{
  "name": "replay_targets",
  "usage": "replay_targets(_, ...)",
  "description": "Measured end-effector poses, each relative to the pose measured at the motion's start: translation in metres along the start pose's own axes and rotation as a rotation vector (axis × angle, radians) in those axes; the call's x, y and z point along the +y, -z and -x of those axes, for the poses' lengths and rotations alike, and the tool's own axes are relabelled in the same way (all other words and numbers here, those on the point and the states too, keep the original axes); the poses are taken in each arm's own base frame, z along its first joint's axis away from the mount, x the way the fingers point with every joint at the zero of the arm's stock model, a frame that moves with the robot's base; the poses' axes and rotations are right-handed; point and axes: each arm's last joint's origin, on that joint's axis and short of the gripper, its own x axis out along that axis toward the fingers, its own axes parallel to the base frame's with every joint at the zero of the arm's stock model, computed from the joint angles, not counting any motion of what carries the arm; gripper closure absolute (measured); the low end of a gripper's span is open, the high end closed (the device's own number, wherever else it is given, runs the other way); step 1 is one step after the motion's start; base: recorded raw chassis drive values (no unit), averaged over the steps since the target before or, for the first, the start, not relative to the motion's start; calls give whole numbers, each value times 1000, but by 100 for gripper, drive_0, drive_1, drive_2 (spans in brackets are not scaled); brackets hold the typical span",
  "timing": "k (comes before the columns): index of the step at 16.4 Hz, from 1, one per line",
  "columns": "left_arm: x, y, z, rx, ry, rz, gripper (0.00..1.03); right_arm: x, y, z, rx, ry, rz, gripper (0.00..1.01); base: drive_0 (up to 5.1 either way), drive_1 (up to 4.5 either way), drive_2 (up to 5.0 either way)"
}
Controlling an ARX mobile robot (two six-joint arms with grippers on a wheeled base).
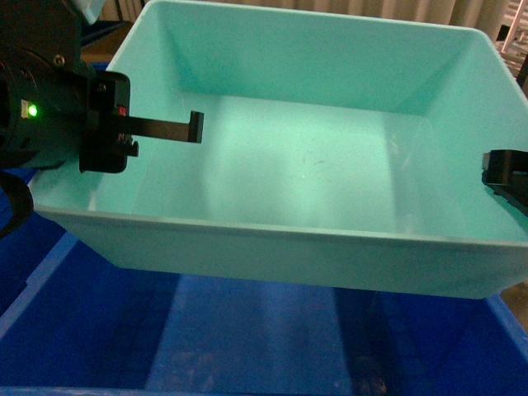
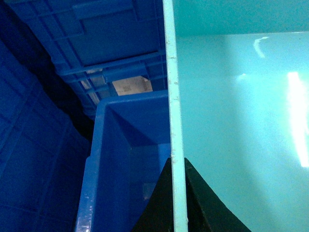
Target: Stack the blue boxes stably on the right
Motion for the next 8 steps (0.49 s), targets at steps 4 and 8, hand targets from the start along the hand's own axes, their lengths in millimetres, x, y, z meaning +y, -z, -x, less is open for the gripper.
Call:
replay_targets(4,3,26,-61,124,22,69,101,-8,7,-55,77,42,32,94,0,0,0)
replay_targets(8,5,44,-93,208,-1,57,101,-2,20,-83,141,55,49,94,0,0,0)
